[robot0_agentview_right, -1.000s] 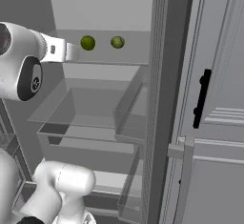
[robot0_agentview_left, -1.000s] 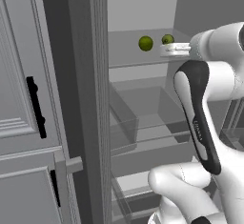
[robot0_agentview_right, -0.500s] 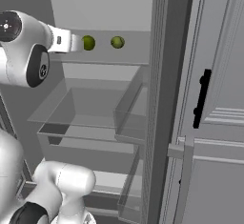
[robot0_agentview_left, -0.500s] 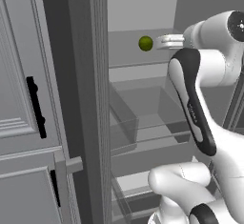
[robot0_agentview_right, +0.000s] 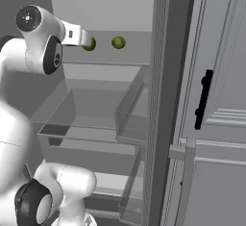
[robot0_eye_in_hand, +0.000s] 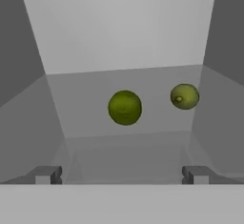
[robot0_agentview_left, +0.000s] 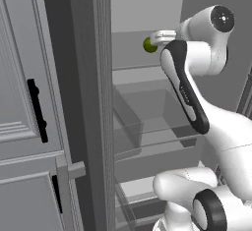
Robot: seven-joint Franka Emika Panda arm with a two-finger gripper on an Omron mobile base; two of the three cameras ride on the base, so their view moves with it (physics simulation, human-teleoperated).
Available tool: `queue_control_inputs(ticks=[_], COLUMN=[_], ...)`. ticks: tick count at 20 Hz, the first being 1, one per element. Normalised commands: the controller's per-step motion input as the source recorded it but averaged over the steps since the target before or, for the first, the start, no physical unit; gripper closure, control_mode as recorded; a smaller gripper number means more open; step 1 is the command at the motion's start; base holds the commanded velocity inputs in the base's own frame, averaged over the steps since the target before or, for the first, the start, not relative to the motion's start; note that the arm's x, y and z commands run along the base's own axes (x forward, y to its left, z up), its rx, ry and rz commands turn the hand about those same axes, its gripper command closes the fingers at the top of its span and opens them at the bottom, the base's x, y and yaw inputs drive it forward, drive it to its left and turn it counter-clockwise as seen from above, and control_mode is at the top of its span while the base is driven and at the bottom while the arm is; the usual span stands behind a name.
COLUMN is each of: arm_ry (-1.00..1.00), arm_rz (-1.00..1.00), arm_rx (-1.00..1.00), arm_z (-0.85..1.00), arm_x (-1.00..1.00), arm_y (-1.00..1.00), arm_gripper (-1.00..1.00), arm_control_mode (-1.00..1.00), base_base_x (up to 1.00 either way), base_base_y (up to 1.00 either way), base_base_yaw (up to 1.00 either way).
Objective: Place one lime and one steak in each tupperware on the nearby counter, to pack two identical lunches.
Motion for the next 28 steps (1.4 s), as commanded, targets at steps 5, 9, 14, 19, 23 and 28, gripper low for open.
queue_control_inputs(ticks=[5, 9, 14, 19, 23, 28], arm_ry=[0.01, 0.01, 0.06, 0.05, 0.07, 0.05], arm_rz=[0.00, 0.00, 0.00, 0.00, 0.00, 0.00], arm_rx=[0.00, 0.00, 0.00, 0.00, 0.00, 0.00], arm_z=[-0.27, -0.15, -0.02, -0.03, -0.10, -0.20], arm_x=[0.57, 0.70, 0.65, 0.55, 0.51, 0.21], arm_y=[0.02, 0.00, 0.00, 0.00, 0.00, 0.00], arm_gripper=[-1.00, -1.00, -1.00, -1.00, -1.00, -1.00], arm_control_mode=[-1.00, -1.00, -1.00, -1.00, -1.00, -1.00], base_base_x=[0.00, 0.00, 0.00, 0.00, 0.00, 0.00], base_base_y=[0.00, 0.00, 0.00, 0.00, 0.00, 0.00], base_base_yaw=[0.00, 0.00, 0.00, 0.00, 0.00, 0.00])
